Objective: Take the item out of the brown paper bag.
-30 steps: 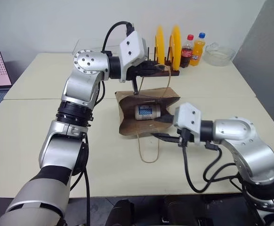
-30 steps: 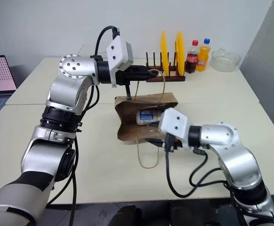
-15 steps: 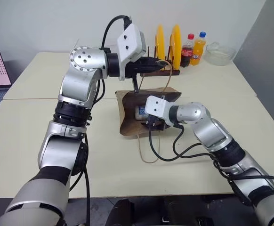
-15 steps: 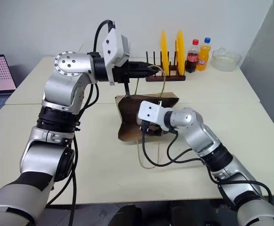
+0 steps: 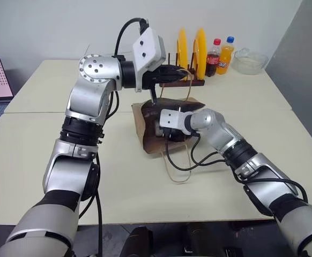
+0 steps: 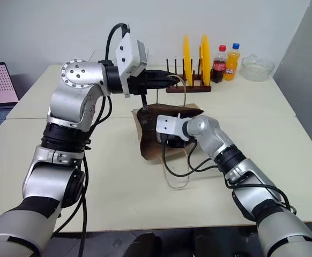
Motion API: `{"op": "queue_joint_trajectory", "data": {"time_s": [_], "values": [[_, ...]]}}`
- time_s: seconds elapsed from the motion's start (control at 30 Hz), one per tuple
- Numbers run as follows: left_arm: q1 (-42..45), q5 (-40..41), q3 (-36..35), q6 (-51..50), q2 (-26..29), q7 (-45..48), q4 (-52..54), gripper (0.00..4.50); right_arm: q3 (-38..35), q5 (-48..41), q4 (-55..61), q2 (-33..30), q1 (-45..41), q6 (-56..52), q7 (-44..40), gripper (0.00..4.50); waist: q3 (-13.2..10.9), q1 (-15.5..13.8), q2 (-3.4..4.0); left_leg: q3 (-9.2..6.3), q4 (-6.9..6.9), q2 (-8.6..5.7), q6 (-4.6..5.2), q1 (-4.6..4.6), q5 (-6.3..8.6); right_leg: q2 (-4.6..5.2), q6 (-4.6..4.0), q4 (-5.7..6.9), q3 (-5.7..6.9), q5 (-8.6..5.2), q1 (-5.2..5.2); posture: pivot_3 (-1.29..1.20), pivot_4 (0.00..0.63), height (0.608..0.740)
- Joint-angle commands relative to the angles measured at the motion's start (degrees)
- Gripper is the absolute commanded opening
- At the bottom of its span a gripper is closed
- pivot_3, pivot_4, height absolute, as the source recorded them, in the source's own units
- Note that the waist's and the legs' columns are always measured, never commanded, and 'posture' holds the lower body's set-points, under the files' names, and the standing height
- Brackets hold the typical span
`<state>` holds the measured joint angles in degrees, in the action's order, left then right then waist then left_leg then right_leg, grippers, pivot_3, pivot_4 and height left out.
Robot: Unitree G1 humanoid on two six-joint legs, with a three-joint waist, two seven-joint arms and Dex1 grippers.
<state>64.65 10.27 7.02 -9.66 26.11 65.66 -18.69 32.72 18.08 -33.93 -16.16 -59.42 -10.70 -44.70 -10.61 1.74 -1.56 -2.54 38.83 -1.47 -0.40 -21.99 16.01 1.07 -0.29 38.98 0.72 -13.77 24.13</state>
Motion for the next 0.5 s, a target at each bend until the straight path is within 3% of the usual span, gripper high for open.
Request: {"op": "queue_joint_trajectory", "data": {"time_s": [0.03, 0.1, 0.3, 0.5], "values": [[0.57, 0.52, -0.86, 0.67, 0.5, -0.53, 2.19, 0.0, 0.11, 1.8, -2.93, 0.43, -1.28, 1.32, -1.23, 3.57, 0.0, 0.0, 0.0, 0.0, 0.0, 0.0, 0.0, 0.0, 0.0, 0.0, 0.0, 0.0, 0.0, 0.0, 0.0, 0.0, 0.15, 0.74], [0.53, 0.31, -0.84, 0.98, 0.61, -0.53, 1.92, 0.0, 0.24, 2.45, -3.63, 0.67, -1.61, 1.63, -2.18, 3.02, 0.0, 0.0, 0.0, 0.0, 0.0, 0.0, 0.0, 0.0, 0.0, 0.0, 0.0, 0.0, -0.01, 0.0, 0.01, 0.0, 0.15, 0.74], [0.46, -0.65, -0.44, 2.07, 0.92, -0.58, 1.41, 0.0, -0.61, 3.41, -2.79, 0.71, -2.31, 2.88, -2.27, 3.02, 0.0, 0.0, 0.01, -0.01, 0.0, 0.0, 0.0, 0.0, 0.0, 0.0, 0.0, 0.0, 0.0, 0.0, 0.01, 0.0, 0.15, 0.74], [0.42, -3.88, 0.17, 6.15, 1.81, -1.66, -2.07, 0.0, -4.3, 0.97, 12.25, -1.24, -0.5, -0.4, -5.53, 3.02, -0.03, -0.06, 0.04, -0.03, -0.02, 0.0, -0.01, -0.06, 0.0, 0.0, 0.0, 0.0, 0.01, 0.0, 0.08, 0.0, 0.15, 0.74]]}}
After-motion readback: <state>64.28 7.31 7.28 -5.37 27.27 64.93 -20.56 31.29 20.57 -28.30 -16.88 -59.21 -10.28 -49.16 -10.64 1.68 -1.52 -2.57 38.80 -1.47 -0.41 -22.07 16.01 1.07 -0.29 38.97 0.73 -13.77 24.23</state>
